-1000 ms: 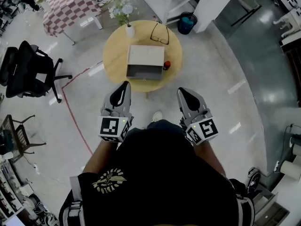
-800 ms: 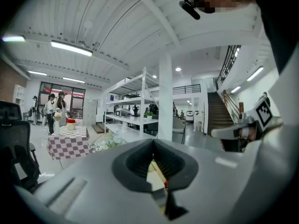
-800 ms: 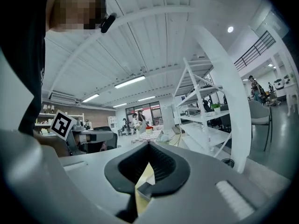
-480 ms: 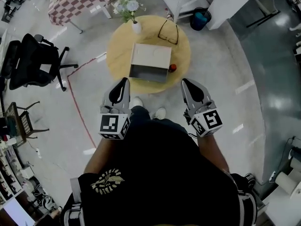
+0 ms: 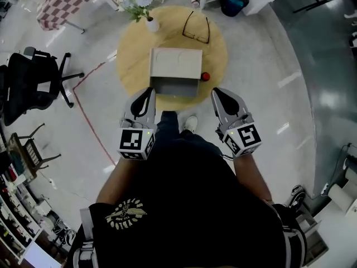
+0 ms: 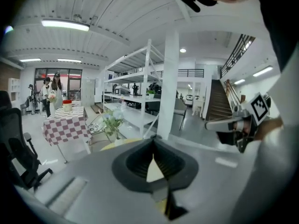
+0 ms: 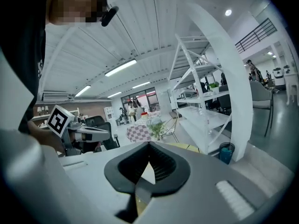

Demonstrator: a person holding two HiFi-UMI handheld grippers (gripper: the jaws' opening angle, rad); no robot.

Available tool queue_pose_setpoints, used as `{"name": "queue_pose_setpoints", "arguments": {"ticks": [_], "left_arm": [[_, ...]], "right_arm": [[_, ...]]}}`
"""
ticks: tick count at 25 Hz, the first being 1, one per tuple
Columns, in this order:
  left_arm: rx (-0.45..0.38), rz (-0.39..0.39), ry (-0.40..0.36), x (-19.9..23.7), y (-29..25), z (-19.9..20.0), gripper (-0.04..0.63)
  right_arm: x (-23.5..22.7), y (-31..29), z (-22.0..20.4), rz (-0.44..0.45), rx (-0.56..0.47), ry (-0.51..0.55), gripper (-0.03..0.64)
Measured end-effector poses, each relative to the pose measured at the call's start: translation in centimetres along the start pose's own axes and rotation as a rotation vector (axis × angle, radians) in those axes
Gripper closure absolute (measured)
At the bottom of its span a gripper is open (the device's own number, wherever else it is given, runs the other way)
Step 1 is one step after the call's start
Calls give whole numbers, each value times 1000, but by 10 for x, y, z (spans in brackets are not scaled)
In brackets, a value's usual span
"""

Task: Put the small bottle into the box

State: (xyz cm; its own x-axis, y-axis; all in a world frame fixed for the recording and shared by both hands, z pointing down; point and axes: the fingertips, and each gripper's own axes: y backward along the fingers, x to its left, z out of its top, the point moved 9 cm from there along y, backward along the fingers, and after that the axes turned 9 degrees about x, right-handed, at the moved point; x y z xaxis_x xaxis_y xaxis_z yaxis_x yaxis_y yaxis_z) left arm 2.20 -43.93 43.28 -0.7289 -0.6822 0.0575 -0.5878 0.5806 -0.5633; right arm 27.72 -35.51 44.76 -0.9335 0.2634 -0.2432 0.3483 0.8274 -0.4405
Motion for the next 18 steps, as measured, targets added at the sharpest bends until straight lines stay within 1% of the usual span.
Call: {"name": "queue_pose_setpoints", "arguments": {"ticks": [3, 6, 9, 11, 14, 18], "left_arm": [[39, -27, -9, 10, -30, 1, 595], [75, -43, -16, 22, -50, -6, 595], [131, -59, 2, 30, -69, -21, 595], [156, -76, 6, 31, -80, -27, 595], [183, -93, 17, 36, -93, -35, 595], [223, -106, 24, 40, -104, -48, 595]], "right_arm": [[-16, -28, -14, -31, 88, 4, 603], [-32, -56, -34, -76, 156, 5, 532], [-50, -80, -58, -141, 248, 27, 459], [-61, -94, -74, -178, 313, 39, 433], [-74, -117, -97, -206, 404, 61, 417], [-83, -145, -128, -215, 494, 106, 411]]}}
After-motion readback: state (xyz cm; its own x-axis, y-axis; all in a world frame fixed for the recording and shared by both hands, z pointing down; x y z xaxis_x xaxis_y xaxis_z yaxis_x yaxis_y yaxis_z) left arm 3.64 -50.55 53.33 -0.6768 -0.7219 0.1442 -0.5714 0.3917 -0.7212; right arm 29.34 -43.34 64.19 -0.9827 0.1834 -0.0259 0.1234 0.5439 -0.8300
